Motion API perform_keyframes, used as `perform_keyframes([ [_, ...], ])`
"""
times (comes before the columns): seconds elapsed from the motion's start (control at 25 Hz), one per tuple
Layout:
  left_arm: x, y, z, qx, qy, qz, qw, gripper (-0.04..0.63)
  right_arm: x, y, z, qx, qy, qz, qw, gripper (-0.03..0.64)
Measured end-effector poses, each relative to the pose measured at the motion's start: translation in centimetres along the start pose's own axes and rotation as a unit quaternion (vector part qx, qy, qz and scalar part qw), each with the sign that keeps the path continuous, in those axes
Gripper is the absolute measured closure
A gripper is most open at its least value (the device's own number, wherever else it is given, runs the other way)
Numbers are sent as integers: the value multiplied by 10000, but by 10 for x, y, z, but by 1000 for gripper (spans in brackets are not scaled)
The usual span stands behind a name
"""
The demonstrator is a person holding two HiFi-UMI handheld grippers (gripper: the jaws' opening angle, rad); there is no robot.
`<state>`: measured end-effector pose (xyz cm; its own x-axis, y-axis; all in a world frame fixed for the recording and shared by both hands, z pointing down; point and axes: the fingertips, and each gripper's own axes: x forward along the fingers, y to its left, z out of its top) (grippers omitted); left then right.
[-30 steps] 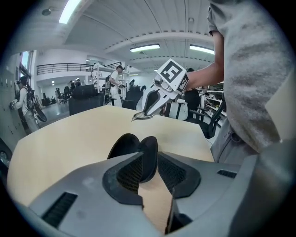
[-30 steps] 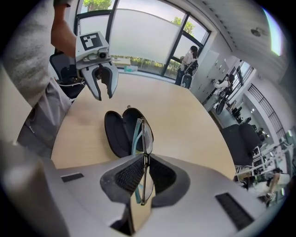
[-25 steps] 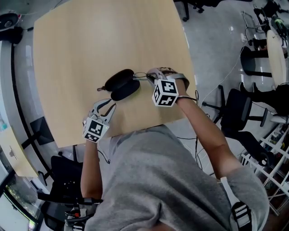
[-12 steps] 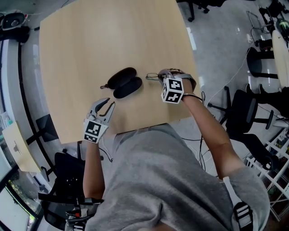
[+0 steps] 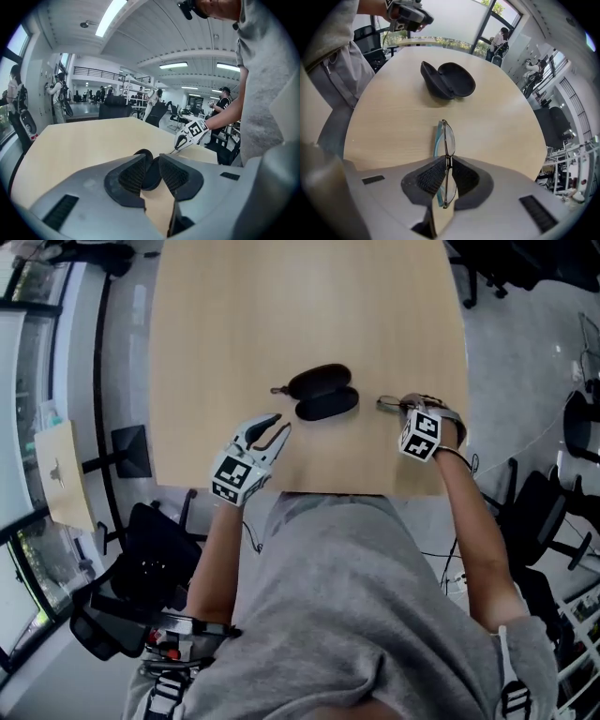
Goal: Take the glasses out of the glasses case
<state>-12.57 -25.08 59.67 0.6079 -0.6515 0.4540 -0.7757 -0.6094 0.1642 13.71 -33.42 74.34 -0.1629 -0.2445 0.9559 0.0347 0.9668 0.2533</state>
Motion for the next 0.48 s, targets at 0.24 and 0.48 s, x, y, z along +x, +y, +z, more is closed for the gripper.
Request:
perform_keyframes([
  [0.24, -31, 21, 1, -462, -325, 454, 9974, 506, 10, 6, 14, -72, -42, -27, 10000, 577],
  [0.48, -54, 26, 7, -465, -494, 749, 9949, 506, 7, 15, 14, -122, 0, 122, 9999, 550],
])
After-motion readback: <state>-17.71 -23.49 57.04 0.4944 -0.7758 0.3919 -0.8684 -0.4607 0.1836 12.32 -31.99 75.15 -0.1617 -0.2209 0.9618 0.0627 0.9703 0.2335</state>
